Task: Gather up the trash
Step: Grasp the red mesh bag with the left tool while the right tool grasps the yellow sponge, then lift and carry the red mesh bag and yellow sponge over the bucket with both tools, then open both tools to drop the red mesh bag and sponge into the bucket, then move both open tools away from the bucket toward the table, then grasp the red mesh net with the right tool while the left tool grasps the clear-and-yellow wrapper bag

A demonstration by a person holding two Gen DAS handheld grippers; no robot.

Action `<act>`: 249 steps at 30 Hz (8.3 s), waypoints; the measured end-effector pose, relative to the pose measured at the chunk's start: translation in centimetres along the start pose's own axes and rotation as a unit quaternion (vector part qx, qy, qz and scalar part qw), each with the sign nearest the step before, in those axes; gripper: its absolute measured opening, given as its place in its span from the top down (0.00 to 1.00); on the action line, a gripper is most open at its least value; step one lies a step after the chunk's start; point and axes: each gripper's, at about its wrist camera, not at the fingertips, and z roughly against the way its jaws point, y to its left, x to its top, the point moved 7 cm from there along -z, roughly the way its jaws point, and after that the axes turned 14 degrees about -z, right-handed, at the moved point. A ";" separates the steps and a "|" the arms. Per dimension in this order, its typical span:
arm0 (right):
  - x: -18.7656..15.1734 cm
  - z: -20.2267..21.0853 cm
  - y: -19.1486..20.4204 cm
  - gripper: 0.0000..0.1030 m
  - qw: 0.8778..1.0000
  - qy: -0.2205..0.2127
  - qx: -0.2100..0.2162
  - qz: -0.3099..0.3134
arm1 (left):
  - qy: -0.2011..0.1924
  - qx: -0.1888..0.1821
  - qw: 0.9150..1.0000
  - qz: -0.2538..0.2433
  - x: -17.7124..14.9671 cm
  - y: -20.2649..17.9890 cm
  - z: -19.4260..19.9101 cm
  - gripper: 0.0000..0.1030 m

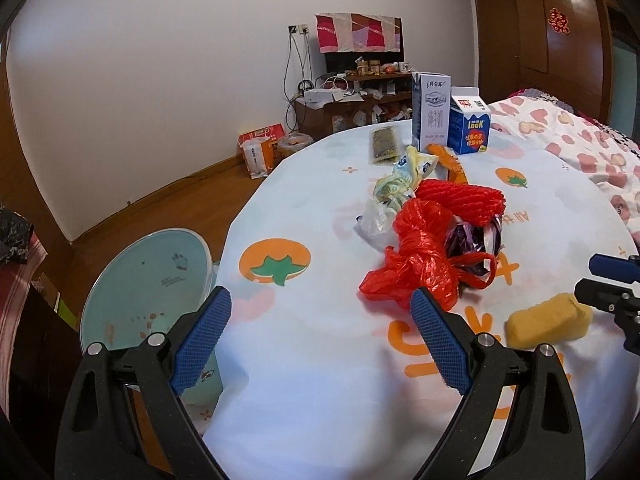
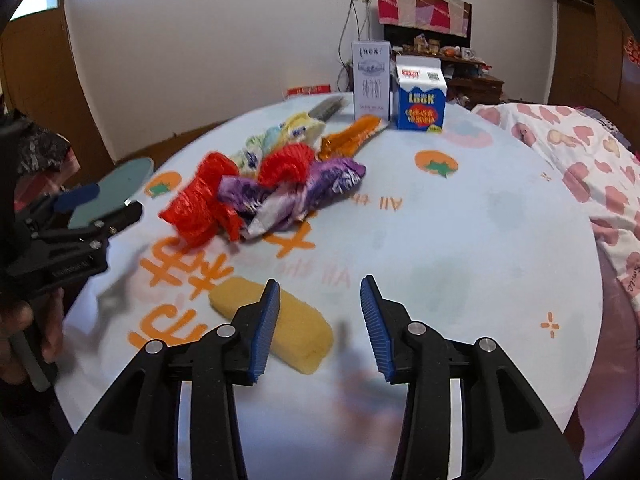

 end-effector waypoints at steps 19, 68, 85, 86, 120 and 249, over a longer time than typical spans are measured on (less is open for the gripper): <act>-1.8 -1.5 1.5 0.64 0.998 0.028 0.024 0.049 | 0.007 -0.010 1.000 -0.004 0.2 -1.0 -0.7 0.14; 4.9 0.6 1.3 0.80 0.998 -0.061 -0.002 0.010 | -0.028 -0.090 0.995 -0.016 2.8 -2.6 0.3 0.97; 8.7 -2.7 9.0 0.80 0.996 -0.070 0.034 0.043 | -0.023 0.011 0.999 0.021 1.7 6.5 1.0 0.97; 8.8 -3.0 9.5 0.80 0.996 -0.069 0.037 0.045 | -0.022 0.018 0.999 0.023 1.6 7.0 0.9 0.97; 9.3 -11.6 20.3 0.79 0.992 -0.018 0.077 0.101 | 0.048 0.106 0.989 0.090 -4.1 16.9 -1.9 0.97; 10.4 -5.5 3.0 0.82 0.997 -0.065 -0.028 -0.014 | 0.028 -0.006 0.999 0.044 3.7 4.3 -6.1 0.37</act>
